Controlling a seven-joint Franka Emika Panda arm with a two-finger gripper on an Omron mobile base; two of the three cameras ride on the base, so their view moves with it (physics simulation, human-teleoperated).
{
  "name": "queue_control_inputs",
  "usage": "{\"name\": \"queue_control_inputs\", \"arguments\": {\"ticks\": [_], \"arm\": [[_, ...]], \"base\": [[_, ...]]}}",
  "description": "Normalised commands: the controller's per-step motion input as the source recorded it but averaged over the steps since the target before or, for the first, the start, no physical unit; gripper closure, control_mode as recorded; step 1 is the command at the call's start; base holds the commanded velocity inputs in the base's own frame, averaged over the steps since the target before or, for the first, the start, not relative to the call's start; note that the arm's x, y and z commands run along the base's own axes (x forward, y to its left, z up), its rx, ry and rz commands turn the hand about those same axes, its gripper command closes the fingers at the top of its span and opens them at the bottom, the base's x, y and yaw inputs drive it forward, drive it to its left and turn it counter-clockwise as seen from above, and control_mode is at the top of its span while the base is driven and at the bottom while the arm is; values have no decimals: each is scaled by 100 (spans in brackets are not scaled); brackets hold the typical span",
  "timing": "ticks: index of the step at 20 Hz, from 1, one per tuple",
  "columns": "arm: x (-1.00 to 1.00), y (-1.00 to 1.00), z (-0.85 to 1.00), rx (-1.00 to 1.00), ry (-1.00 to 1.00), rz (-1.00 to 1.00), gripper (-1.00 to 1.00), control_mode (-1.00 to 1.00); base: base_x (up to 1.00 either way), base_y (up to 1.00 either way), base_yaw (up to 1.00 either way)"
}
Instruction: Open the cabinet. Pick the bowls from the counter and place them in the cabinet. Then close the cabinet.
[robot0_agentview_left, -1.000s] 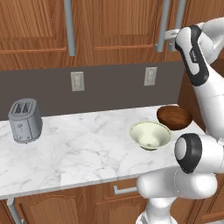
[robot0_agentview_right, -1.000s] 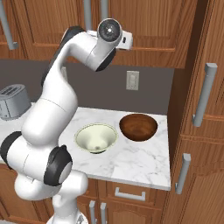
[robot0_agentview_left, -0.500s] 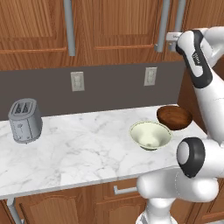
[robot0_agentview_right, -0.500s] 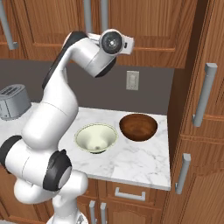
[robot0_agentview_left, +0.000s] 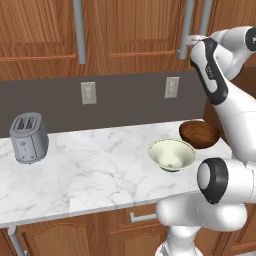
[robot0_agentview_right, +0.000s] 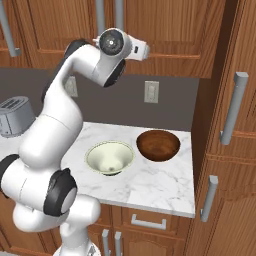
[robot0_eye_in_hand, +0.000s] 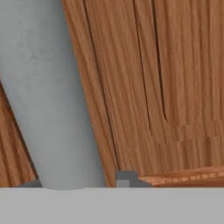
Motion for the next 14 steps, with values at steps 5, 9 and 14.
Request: {"name": "queue_control_inputs", "arguments": {"ticks": [5, 9, 14], "arm": [[5, -92, -34, 15, 13, 2, 100, -100], [-32, -93, -44, 14, -8, 4, 100, -100], [-56, -74, -33, 3, -34, 1, 100, -100]], "base": [[0, 0, 0], [0, 0, 0], [0, 0, 0]]}}
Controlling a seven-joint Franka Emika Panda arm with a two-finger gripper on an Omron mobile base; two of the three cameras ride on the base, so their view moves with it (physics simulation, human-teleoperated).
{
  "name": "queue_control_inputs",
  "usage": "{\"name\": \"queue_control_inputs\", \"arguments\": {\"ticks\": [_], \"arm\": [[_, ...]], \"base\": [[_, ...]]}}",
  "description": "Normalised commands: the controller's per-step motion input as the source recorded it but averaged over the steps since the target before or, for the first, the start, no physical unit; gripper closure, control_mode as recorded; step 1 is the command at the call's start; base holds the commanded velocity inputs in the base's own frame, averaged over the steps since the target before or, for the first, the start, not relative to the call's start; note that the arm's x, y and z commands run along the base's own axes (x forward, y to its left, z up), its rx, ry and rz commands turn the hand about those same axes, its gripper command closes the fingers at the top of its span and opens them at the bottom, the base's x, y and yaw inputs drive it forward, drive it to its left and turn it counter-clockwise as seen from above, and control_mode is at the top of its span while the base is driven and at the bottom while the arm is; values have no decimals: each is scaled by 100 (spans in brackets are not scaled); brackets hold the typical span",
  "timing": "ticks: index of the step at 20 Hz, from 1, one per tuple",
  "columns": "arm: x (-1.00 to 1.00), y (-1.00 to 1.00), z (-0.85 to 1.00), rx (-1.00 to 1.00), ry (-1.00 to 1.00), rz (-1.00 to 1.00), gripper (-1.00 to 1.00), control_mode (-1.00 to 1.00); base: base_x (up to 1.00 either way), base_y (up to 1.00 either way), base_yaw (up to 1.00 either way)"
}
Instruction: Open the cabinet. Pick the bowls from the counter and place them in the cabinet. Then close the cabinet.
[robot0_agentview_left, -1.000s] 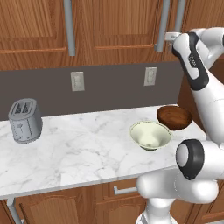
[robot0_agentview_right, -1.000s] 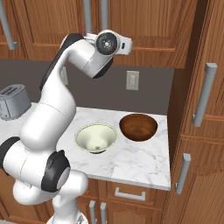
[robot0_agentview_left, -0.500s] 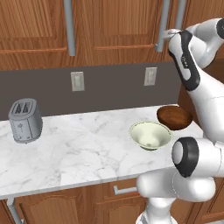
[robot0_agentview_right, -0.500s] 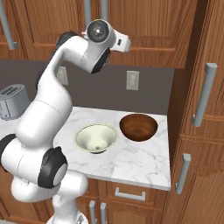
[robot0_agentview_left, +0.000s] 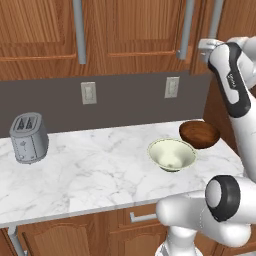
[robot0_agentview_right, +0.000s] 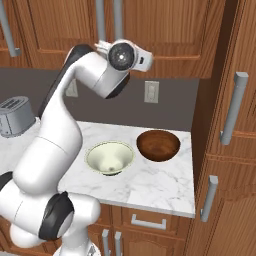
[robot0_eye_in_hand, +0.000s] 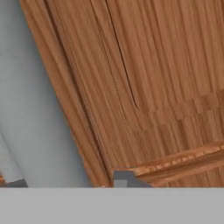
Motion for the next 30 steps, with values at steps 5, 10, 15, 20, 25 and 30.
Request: {"name": "queue_control_inputs", "arguments": {"ticks": [5, 10, 15, 20, 25, 30], "arm": [[-50, -96, -20, 5, -28, 0, 100, -100], [-23, -100, 0, 18, -7, 0, 100, -100], [0, -100, 10, 29, 11, 0, 100, -100], [-22, -100, 6, 41, 26, 0, 100, -100], [-79, -100, 0, 37, 3, -1, 100, -100], [-92, -100, -6, 26, -24, -2, 100, -100]], "base": [[0, 0, 0], [0, 0, 0], [0, 0, 0], [0, 0, 0], [0, 0, 0], [0, 0, 0]]}}
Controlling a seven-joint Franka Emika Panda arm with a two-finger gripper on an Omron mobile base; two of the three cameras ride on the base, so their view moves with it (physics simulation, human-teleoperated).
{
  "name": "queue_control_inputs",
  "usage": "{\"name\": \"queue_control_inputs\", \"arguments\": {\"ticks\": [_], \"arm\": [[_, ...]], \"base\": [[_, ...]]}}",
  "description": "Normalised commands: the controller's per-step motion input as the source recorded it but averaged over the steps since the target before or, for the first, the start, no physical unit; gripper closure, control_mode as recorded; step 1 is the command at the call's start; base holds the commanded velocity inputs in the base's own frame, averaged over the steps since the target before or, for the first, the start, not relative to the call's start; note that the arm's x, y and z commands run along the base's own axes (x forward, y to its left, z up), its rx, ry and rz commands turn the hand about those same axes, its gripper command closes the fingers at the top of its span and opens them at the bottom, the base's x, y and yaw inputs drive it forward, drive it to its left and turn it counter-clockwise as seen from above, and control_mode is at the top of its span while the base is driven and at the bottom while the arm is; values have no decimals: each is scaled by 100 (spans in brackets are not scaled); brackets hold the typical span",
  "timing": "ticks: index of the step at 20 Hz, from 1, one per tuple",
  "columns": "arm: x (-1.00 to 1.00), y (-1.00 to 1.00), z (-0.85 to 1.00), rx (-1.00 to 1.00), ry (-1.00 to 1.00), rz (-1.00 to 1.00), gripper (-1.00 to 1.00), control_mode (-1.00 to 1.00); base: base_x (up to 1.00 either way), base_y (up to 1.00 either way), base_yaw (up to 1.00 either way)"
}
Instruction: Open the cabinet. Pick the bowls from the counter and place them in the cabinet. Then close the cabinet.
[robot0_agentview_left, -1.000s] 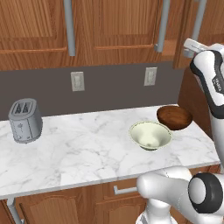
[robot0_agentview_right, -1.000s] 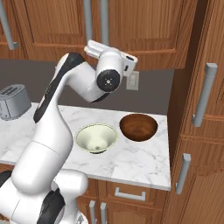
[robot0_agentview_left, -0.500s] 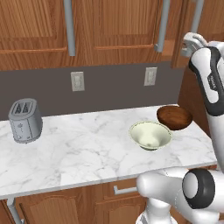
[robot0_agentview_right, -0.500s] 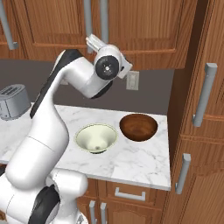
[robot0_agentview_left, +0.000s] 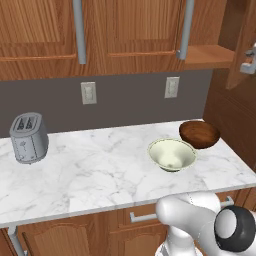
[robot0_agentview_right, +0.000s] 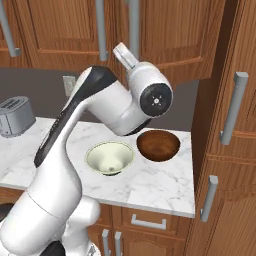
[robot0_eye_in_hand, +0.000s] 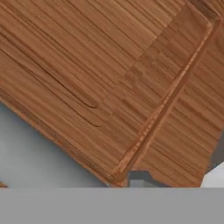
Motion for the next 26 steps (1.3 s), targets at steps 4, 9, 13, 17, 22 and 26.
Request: {"name": "queue_control_inputs", "arguments": {"ticks": [4, 9, 13, 17, 22, 26], "arm": [[-78, -100, -18, 20, -38, -1, 100, -100], [-51, -100, -18, 20, -30, -1, 100, -100], [-86, -2, -1, -3, -34, -7, -100, -100], [-100, 22, 14, -8, -42, -12, -100, -100], [-100, 14, 6, -2, -32, -20, -100, -100], [-92, 64, 20, -16, -27, -25, -100, -100]], "base": [[0, 0, 0], [0, 0, 0], [0, 0, 0], [0, 0, 0], [0, 0, 0], [0, 0, 0]]}}
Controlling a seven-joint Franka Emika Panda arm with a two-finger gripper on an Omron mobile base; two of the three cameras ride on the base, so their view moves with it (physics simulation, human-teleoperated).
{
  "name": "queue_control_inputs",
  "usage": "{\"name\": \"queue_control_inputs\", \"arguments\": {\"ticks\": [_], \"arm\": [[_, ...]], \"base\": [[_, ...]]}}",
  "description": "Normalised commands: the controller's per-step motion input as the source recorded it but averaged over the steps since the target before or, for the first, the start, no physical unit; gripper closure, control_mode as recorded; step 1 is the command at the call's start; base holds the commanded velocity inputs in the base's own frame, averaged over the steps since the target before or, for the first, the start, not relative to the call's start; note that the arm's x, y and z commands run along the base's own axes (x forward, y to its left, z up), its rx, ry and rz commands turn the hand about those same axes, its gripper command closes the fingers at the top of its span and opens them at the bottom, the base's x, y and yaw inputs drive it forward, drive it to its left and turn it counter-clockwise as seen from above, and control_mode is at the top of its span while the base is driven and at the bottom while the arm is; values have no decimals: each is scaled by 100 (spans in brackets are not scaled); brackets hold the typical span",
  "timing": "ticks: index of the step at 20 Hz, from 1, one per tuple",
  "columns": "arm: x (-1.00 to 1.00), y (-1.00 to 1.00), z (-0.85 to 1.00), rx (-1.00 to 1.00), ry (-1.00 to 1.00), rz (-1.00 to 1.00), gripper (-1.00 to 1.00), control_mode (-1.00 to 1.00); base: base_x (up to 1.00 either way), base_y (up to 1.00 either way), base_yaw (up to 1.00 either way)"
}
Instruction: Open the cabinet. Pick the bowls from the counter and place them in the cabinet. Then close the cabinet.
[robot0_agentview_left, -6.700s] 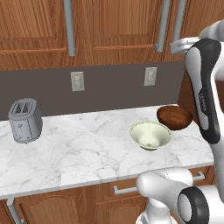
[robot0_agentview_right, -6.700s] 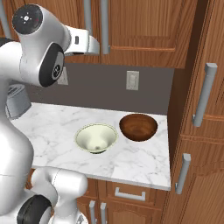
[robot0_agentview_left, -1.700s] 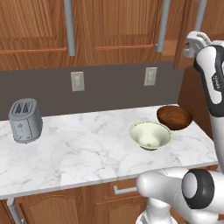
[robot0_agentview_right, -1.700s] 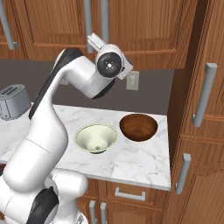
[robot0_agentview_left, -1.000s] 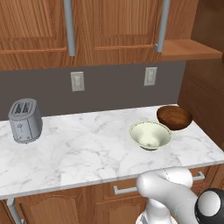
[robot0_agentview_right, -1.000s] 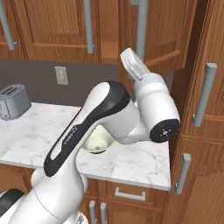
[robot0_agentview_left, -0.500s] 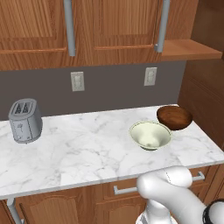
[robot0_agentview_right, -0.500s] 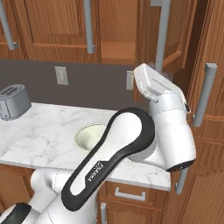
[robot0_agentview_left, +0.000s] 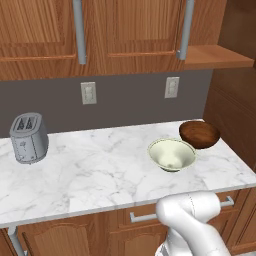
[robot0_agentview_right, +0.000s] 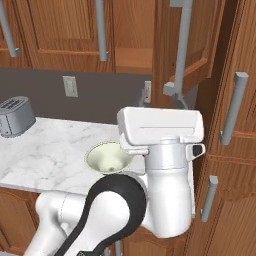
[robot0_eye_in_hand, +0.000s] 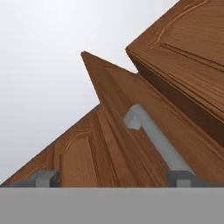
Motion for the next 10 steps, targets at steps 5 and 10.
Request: {"name": "queue_control_inputs", "arguments": {"ticks": [5, 10], "arm": [[-51, 87, 26, -23, -22, -22, -100, -100], [0, 97, 12, -24, -8, -17, -100, -100]], "base": [[0, 0, 0], [0, 0, 0]]}}
